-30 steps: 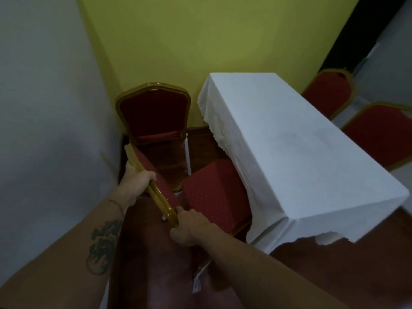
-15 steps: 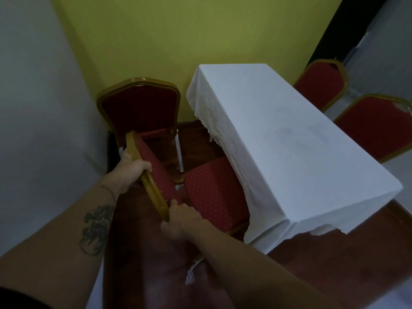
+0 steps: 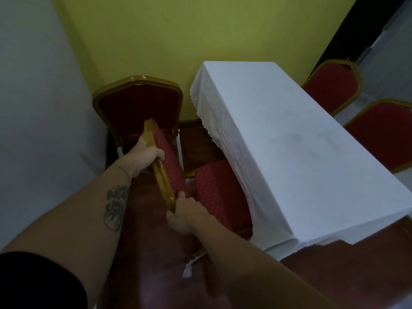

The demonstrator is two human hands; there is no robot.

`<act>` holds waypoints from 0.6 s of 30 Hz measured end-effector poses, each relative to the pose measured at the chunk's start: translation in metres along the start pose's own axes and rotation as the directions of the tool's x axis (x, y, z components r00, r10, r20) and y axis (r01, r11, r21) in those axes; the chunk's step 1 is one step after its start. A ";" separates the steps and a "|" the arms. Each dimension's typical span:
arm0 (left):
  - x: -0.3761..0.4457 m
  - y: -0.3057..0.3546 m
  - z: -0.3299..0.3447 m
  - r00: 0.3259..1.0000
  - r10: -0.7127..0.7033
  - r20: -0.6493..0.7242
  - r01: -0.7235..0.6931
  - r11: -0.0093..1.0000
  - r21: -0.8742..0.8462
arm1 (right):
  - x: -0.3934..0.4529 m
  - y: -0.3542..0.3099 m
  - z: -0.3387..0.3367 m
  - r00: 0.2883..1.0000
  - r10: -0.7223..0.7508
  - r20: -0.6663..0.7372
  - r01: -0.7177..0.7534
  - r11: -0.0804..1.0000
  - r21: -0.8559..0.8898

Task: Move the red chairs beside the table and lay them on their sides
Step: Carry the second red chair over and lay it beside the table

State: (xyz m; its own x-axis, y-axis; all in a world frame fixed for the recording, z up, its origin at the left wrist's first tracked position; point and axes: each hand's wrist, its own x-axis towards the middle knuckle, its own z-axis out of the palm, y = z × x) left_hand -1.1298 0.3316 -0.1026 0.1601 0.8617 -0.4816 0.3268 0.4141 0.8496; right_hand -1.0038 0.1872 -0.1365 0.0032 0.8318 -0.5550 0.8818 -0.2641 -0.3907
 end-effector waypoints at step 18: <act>0.027 0.022 0.035 0.998 0.062 0.000 -0.062 0.997 0.043 | 0.029 0.040 -0.062 0.983 0.075 0.165 -0.095 0.988 0.121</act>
State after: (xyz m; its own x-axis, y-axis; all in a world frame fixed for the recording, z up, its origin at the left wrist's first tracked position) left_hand -1.0862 0.3536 -0.1047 0.1798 0.8858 -0.4277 0.3564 0.3466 0.8677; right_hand -0.9391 0.2310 -0.1229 -0.0087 0.7178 -0.6962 0.8142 -0.3991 -0.4217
